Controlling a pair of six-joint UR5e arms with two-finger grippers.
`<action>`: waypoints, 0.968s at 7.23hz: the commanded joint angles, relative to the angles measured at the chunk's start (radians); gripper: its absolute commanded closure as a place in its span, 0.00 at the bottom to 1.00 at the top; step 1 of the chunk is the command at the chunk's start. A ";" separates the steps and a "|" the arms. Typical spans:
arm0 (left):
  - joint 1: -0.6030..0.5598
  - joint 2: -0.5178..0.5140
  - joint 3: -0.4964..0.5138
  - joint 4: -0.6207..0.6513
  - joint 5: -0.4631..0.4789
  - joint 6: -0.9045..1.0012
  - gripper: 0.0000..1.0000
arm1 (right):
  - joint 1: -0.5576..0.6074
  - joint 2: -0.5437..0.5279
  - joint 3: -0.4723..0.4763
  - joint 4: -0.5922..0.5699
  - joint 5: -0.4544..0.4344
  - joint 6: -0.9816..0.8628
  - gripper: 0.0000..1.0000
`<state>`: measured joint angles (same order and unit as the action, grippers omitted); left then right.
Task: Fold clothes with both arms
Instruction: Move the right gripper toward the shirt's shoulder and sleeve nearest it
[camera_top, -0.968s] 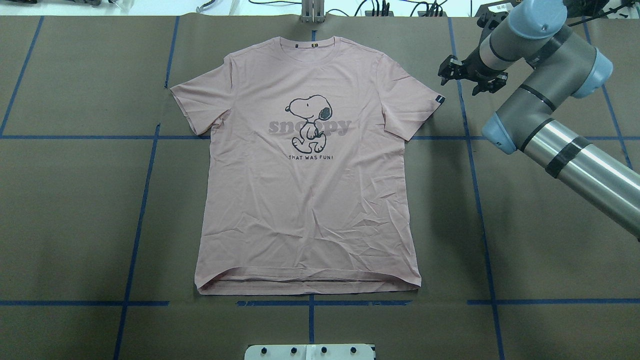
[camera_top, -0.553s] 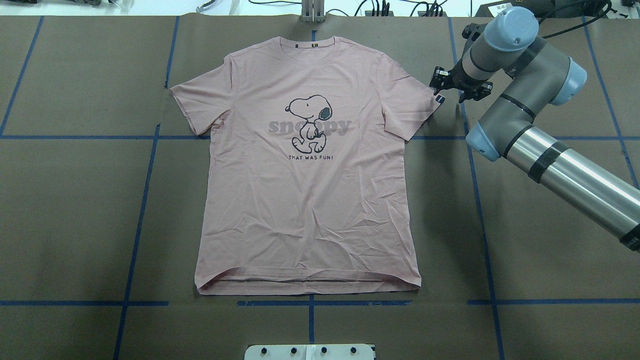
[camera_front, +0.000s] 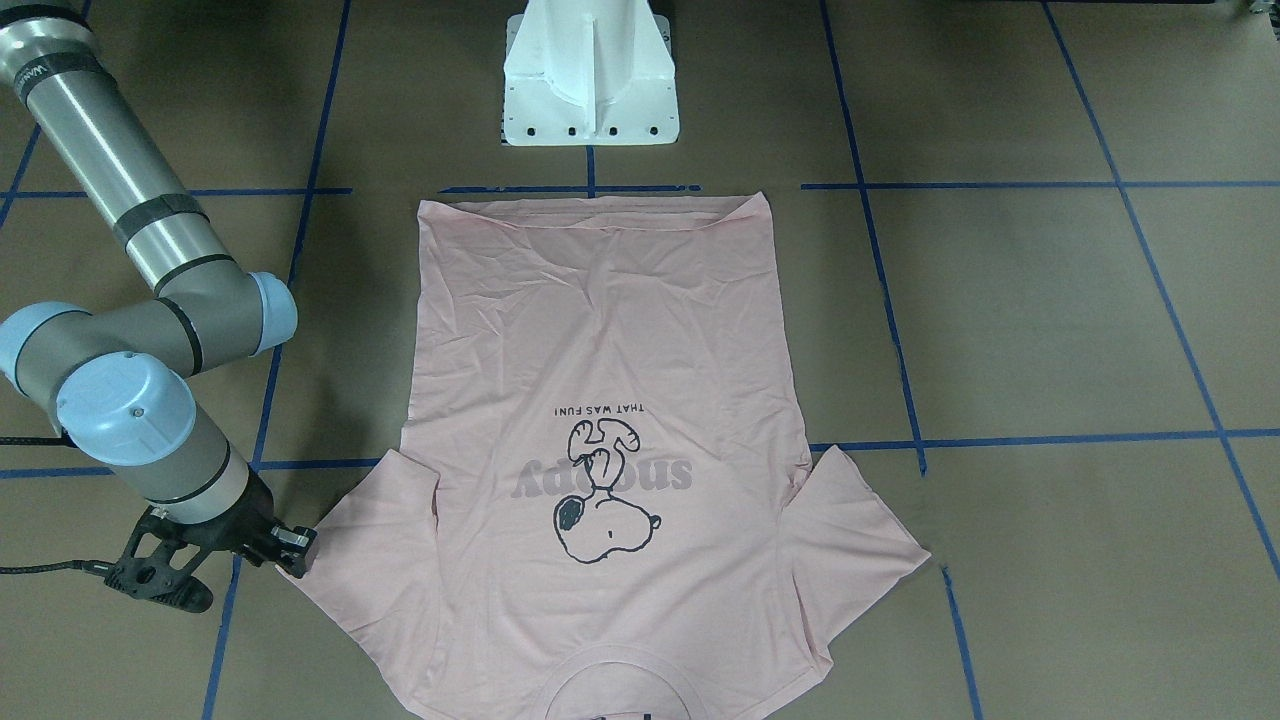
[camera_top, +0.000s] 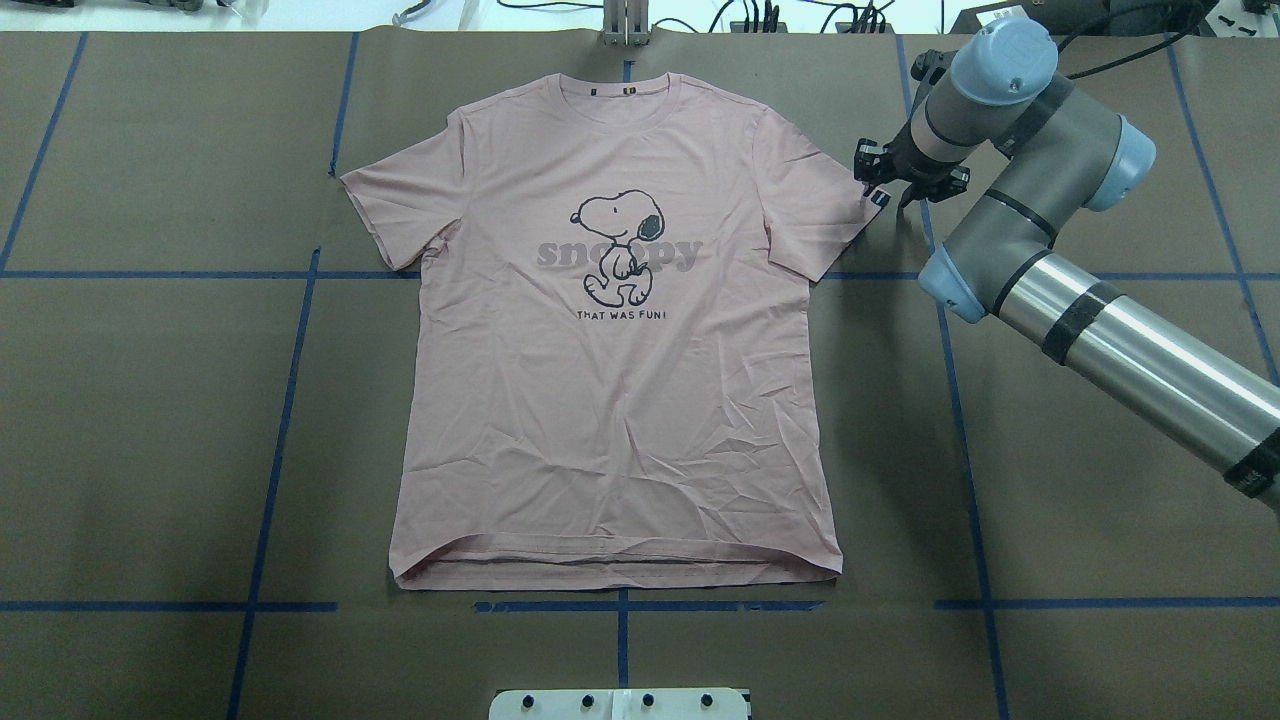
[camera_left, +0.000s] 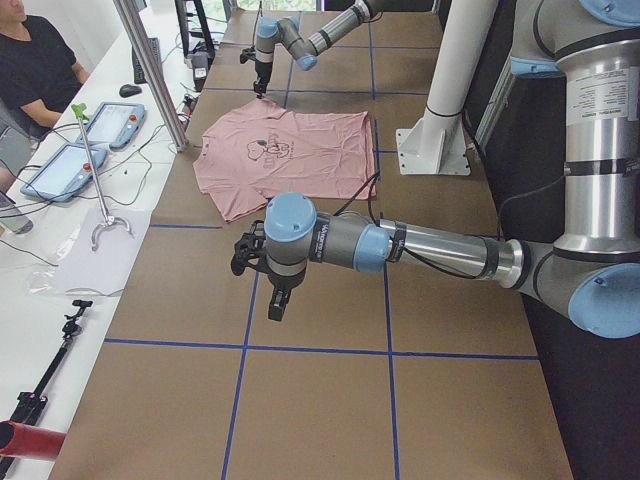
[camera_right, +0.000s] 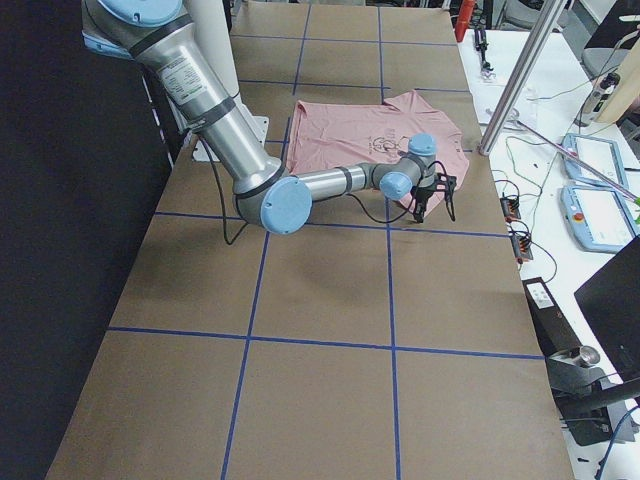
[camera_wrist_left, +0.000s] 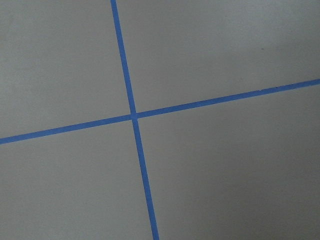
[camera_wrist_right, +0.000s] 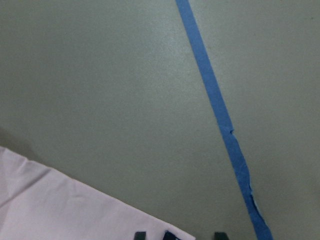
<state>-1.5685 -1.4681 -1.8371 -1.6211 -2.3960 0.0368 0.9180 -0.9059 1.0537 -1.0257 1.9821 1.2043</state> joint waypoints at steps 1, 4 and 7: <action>-0.001 0.000 -0.001 0.000 0.000 0.000 0.00 | -0.002 0.002 -0.004 -0.001 0.000 -0.002 0.64; -0.001 0.000 -0.001 0.000 0.000 0.000 0.00 | -0.001 0.010 0.003 -0.001 0.000 -0.006 1.00; -0.001 0.000 -0.002 0.000 0.000 0.000 0.00 | -0.043 0.067 0.110 -0.065 0.004 0.097 1.00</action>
<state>-1.5689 -1.4680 -1.8390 -1.6214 -2.3961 0.0368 0.9036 -0.8644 1.1230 -1.0648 1.9888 1.2354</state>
